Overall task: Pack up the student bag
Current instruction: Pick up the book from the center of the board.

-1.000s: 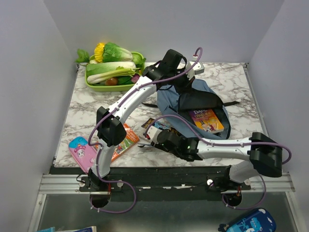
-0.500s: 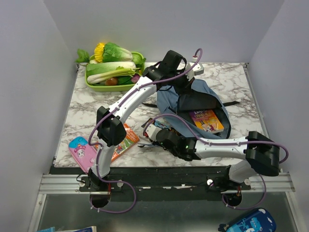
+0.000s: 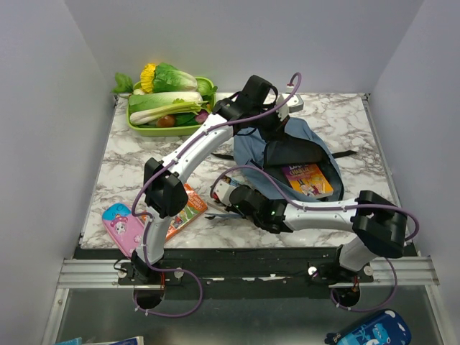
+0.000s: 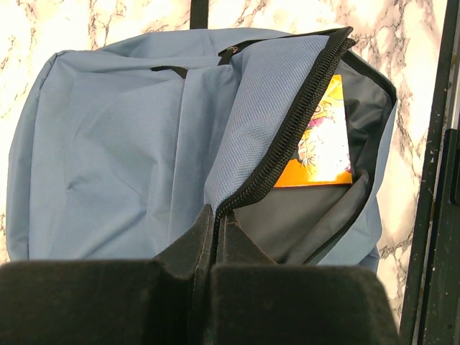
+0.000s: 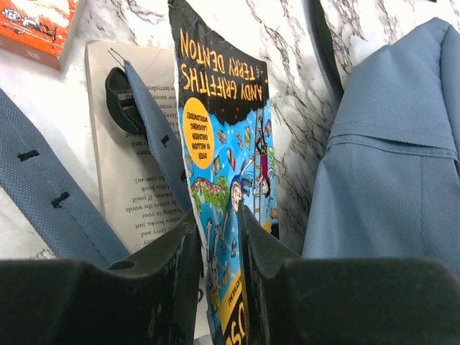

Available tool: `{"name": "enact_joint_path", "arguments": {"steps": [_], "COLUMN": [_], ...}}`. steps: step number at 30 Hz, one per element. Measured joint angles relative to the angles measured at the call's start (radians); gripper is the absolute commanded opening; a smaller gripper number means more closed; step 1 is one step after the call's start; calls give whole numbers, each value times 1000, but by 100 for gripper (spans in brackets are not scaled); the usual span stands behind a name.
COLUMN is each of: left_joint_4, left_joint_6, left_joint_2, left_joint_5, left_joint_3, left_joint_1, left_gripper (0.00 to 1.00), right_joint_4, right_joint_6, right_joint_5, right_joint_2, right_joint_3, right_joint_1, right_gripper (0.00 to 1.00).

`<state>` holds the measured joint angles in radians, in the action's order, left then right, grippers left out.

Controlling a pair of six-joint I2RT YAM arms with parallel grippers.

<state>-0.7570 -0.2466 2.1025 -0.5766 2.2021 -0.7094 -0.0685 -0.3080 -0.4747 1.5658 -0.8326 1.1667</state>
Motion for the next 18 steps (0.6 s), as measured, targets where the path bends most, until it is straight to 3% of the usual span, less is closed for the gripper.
{"name": "enact_joint_path", "arguments": {"steps": [1,3,12,18], "left_joint_4": [0,0,-2,-10], "left_joint_6": [0,0,-1,-18], "left_joint_2": [0,0,0,10], "left_joint_5": [0,0,4,29], "left_joint_3": [0,0,6,51], "left_joint_1": [0,0,0,6], "left_gripper": [0,0,0,0], "right_joint_4": [1,5,30,88], "right_joint_6": [-3,-14,-85,-146], "right_joint_5": [6,21,27,39], "right_joint_2": [6,17,3,-203], "right_joint_3": [-3,-14,-85,-118], "right_joint_1": [-4,-11,-29,-28], "right_gripper": [13,1,1,1]}}
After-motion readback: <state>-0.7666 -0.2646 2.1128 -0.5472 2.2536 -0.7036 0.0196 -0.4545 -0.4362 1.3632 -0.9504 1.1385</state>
